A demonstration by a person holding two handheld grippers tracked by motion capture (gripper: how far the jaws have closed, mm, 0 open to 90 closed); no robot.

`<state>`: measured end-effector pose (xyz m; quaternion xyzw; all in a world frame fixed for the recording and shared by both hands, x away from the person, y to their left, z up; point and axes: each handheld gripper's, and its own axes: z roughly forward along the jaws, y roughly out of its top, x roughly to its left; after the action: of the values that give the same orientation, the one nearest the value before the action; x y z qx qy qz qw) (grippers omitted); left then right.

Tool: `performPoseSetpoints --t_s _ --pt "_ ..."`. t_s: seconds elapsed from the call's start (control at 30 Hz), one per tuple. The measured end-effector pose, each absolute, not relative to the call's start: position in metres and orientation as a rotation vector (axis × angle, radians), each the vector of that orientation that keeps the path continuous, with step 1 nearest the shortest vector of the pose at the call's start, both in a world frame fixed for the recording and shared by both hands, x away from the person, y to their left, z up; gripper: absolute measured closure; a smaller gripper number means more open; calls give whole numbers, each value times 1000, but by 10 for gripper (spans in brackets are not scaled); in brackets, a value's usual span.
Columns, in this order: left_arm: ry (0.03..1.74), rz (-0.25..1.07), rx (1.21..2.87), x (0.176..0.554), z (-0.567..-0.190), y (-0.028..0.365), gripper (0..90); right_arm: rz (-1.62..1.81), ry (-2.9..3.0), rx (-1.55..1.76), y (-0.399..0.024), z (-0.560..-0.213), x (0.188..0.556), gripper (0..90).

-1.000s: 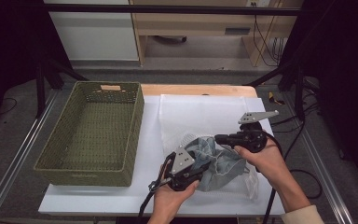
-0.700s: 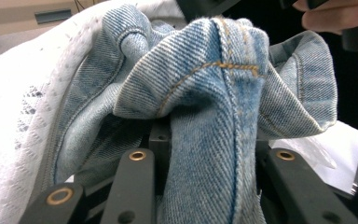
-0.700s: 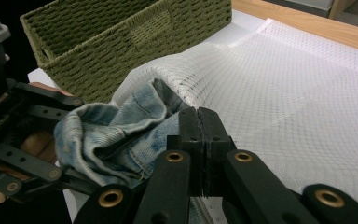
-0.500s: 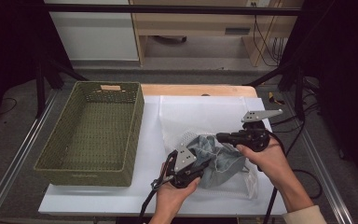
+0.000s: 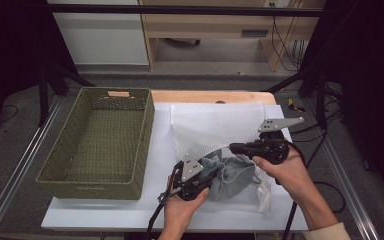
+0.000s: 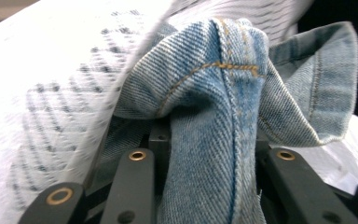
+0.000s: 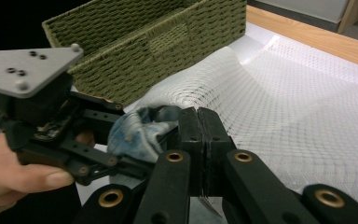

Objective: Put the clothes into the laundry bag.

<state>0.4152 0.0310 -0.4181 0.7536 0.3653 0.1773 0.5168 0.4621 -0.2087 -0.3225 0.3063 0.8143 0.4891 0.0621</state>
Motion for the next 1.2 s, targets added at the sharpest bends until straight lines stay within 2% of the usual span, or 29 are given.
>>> performPoseSetpoints --t_s 0.2,0.33,0.43,0.73,0.97,1.2 --pt "911 435 1797 417 -420 36 656 1453 2476 915 -206 -320 461 899" --pt "957 389 1758 419 -424 43 655 1440 2476 924 -209 -320 461 899" --pt "971 413 1744 417 -422 47 655 1425 2480 935 -213 -323 462 899" --pt "898 448 1798 411 -410 32 653 1460 2471 916 -208 -317 458 899" --pt "932 455 1807 428 -407 25 652 1464 2477 910 -207 -318 458 900" --pt "983 474 1836 445 -424 20 641 1451 2488 916 -204 -323 461 900"
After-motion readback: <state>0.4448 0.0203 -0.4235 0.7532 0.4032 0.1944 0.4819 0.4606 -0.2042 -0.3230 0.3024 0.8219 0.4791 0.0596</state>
